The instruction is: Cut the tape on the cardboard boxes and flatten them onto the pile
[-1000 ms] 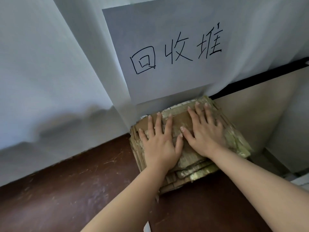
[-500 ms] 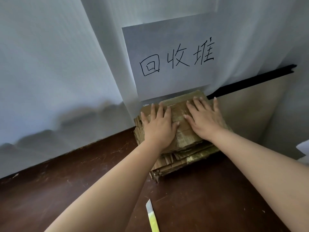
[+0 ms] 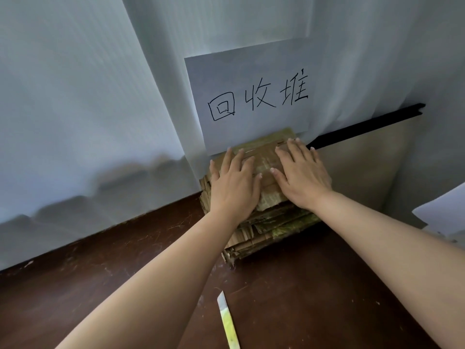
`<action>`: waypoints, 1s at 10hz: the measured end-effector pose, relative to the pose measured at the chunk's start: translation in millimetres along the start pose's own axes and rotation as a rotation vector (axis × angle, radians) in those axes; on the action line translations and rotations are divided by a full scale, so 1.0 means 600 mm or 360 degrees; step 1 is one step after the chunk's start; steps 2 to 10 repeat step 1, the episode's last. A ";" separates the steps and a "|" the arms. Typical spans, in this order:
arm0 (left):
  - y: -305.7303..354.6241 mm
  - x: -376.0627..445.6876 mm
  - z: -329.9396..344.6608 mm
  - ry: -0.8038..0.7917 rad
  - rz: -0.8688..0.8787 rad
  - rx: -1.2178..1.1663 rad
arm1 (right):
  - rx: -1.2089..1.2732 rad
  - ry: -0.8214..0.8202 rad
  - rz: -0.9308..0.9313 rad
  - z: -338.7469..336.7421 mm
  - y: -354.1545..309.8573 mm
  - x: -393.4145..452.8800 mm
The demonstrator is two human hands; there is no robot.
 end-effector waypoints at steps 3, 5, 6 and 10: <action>0.000 -0.003 -0.015 0.0072 0.0037 -0.0001 | 0.0017 0.0081 -0.0024 -0.023 -0.010 0.002; 0.000 -0.003 -0.015 0.0072 0.0037 -0.0001 | 0.0017 0.0081 -0.0024 -0.023 -0.010 0.002; 0.000 -0.003 -0.015 0.0072 0.0037 -0.0001 | 0.0017 0.0081 -0.0024 -0.023 -0.010 0.002; 0.000 -0.003 -0.015 0.0072 0.0037 -0.0001 | 0.0017 0.0081 -0.0024 -0.023 -0.010 0.002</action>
Point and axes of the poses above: each hand's wrist, its own x-axis towards the middle knuckle, its own z-axis out of the palm, y = z × x, the point moved 4 cm from there along x, towards the middle knuckle, and after that the axes turned 1 degree about -x, right-handed, at the moved point
